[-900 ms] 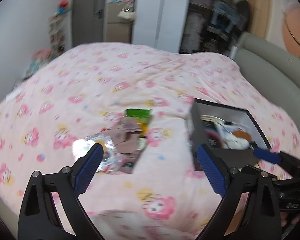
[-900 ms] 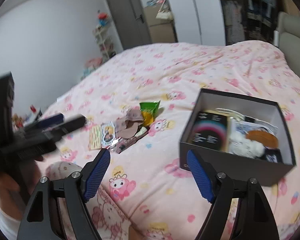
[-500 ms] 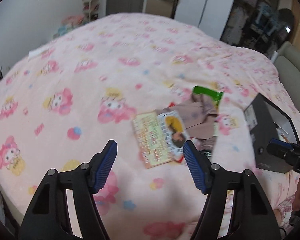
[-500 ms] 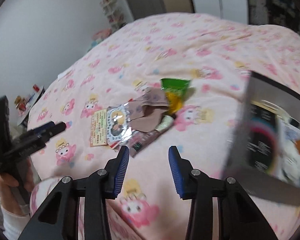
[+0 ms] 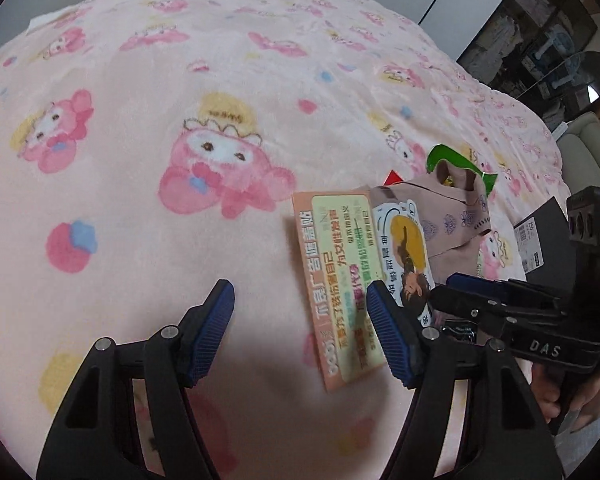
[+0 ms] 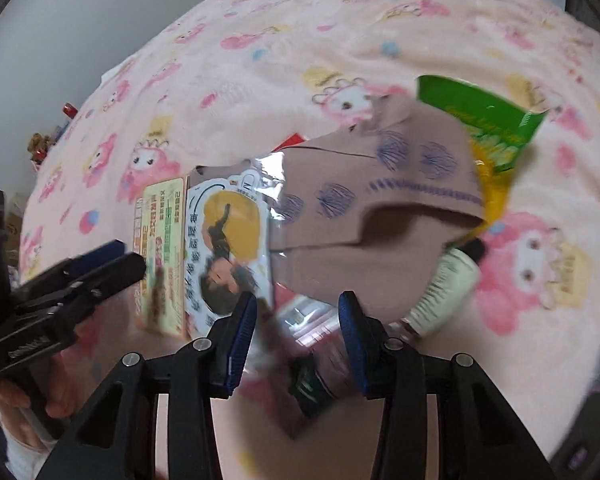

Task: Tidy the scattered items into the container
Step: 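Reach the right gripper to the babi card and sticker packet and grasp them, then carry the held card and sticker packet with the right gripper toward the black box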

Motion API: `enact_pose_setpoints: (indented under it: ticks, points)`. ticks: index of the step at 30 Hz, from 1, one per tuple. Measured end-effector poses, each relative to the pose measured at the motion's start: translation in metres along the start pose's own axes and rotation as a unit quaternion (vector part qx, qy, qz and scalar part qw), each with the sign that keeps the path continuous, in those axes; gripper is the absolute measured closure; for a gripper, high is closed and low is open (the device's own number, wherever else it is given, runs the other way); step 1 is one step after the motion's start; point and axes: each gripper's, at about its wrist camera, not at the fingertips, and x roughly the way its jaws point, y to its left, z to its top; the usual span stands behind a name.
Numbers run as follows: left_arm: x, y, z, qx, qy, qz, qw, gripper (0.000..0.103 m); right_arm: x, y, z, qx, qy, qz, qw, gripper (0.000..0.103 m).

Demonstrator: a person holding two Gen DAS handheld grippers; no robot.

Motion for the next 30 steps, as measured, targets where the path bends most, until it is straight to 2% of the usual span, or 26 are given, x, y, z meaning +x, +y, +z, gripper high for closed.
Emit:
enact_pose_setpoints:
  ticks: [1, 2, 3, 5, 8, 9, 12, 15, 17, 19, 22, 25, 26, 28, 30]
  points:
    - [0.004, 0.0, 0.0, 0.0, 0.004, -0.006, 1.0, 0.045, 0.0, 0.001, 0.001, -0.003, -0.004, 0.015, 1.0, 0.064]
    - [0.005, -0.001, 0.0, 0.005, 0.004, -0.006, 1.0, 0.055, 0.0, 0.003, 0.001, -0.003, -0.002, 0.05, 0.999, 0.069]
    - [0.006, -0.002, -0.001, 0.011, 0.004, -0.006, 0.9999, 0.073, 0.0, 0.004, 0.0, -0.001, 0.004, 0.069, 0.998, 0.078]
    - [0.002, -0.007, 0.0, 0.022, 0.006, -0.013, 0.9997, 0.074, -0.002, 0.007, -0.004, -0.009, 0.009, 0.082, 0.997, 0.086]
    - [-0.009, -0.015, 0.001, 0.039, 0.004, -0.005, 0.9992, 0.076, -0.009, 0.01, -0.01, -0.022, 0.01, 0.084, 0.996, 0.091]
    - [-0.013, -0.017, 0.0, 0.042, 0.003, -0.01, 0.999, 0.076, -0.017, 0.007, -0.012, -0.014, 0.004, 0.097, 0.995, 0.093]
    - [-0.029, -0.028, -0.003, 0.052, 0.005, -0.04, 0.9978, 0.076, -0.049, 0.002, -0.021, -0.007, -0.022, 0.108, 0.994, 0.094]
    - [-0.045, -0.054, 0.005, 0.077, 0.01, -0.09, 0.9929, 0.076, -0.075, 0.002, -0.04, 0.0, -0.044, 0.108, 0.993, 0.094]
    - [-0.056, -0.082, 0.01, 0.106, 0.021, -0.115, 0.9874, 0.076, -0.092, -0.008, -0.051, 0.012, -0.06, 0.101, 0.993, 0.094]
    - [-0.068, -0.113, 0.006, 0.135, 0.026, -0.136, 0.9811, 0.076, -0.126, -0.016, -0.073, 0.029, -0.092, 0.092, 0.991, 0.094]
    - [-0.09, -0.168, -0.009, 0.185, 0.028, -0.172, 0.9672, 0.076, -0.18, -0.026, -0.1, 0.041, -0.137, 0.07, 0.987, 0.094]
    - [-0.098, -0.223, -0.036, 0.214, 0.045, -0.213, 0.9522, 0.076, -0.23, -0.05, -0.137, 0.069, -0.171, 0.055, 0.981, 0.094]
    - [-0.097, -0.242, -0.048, 0.223, 0.057, -0.225, 0.9467, 0.076, -0.25, -0.067, -0.161, 0.088, -0.181, 0.039, 0.979, 0.094]
    - [-0.089, -0.278, -0.075, 0.246, 0.08, -0.242, 0.9353, 0.076, -0.259, -0.08, -0.192, 0.104, -0.184, 0.011, 0.977, 0.094]
    - [-0.079, -0.306, -0.098, 0.262, 0.1, -0.243, 0.9288, 0.076, -0.264, -0.098, -0.22, 0.128, -0.178, -0.014, 0.976, 0.094]
